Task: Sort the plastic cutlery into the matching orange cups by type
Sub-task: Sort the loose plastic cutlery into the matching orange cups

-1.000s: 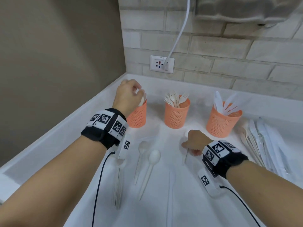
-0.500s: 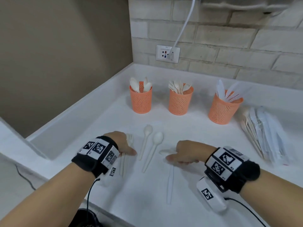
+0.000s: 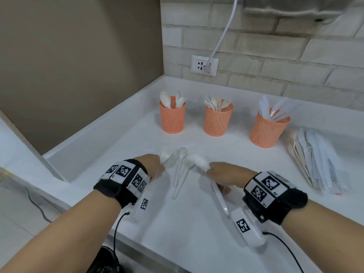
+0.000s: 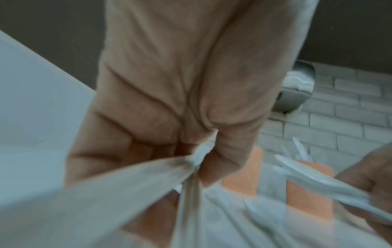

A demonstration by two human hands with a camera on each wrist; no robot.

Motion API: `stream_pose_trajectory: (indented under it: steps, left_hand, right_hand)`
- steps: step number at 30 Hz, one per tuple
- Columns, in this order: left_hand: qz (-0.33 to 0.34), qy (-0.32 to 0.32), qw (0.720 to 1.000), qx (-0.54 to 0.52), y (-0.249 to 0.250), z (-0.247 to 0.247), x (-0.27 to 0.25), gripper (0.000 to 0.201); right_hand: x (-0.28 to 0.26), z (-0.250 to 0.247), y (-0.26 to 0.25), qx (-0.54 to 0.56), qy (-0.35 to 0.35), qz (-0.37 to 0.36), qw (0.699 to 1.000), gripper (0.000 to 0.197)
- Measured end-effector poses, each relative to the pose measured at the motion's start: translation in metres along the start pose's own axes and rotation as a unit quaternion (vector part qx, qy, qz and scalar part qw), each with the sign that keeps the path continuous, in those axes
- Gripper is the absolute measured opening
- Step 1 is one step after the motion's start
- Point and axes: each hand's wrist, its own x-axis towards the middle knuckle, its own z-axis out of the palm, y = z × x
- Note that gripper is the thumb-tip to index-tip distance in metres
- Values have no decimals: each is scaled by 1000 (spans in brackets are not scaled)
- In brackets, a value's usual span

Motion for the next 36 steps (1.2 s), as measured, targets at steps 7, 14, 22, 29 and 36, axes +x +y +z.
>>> stream_pose_trajectory:
  steps: [7, 14, 22, 29, 36]
  left_hand:
    - [82, 142, 853, -495, 15, -8, -4, 12]
    - [167, 127, 738, -641, 26, -6, 1, 46]
    - [49, 140, 627, -765, -12, -19, 16, 26]
    - [80, 108, 632, -763, -20, -28, 20, 13]
    - [99, 82, 633, -764, -40, -35, 24, 10]
  right_hand:
    - [5, -12, -41, 295, 82, -137, 942, 20]
    - [14, -3, -94, 171, 75, -199, 962, 23]
    - [23, -1, -60, -63, 96, -65, 991, 46]
    - [50, 19, -49, -152, 90, -14, 984, 33]
    - [58, 13, -46, -191, 54, -15, 980, 17]
